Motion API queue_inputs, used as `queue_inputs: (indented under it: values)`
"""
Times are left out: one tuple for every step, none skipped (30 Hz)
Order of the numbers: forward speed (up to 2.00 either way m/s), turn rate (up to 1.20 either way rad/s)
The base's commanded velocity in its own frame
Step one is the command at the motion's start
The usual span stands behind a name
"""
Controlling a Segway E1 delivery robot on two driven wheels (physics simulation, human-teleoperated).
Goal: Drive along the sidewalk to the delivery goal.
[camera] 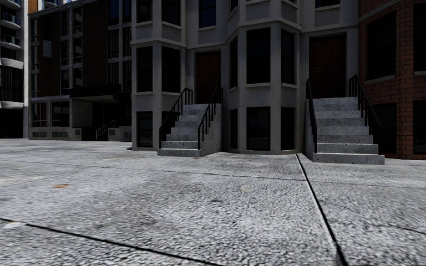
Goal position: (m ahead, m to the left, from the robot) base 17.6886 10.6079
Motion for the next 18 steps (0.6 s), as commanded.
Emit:
queue_inputs:
  values:
    - [0.00, 0.00]
    - [0.00, 0.00]
    - [0.00, 0.00]
    - [0.00, 0.00]
    - [0.00, 0.00]
    - [0.00, 0.00]
    - [0.00, 0.00]
    - [0.00, 0.00]
    - [0.00, 0.00]
    - [0.00, 0.00]
    - [0.00, 0.00]
    - [0.00, 0.00]
    - [0.00, 0.00]
    - [0.00, 0.00]
    - [0.00, 0.00]
    - [0.00, 0.00]
    - [0.00, 0.00]
    - [0.00, 0.00]
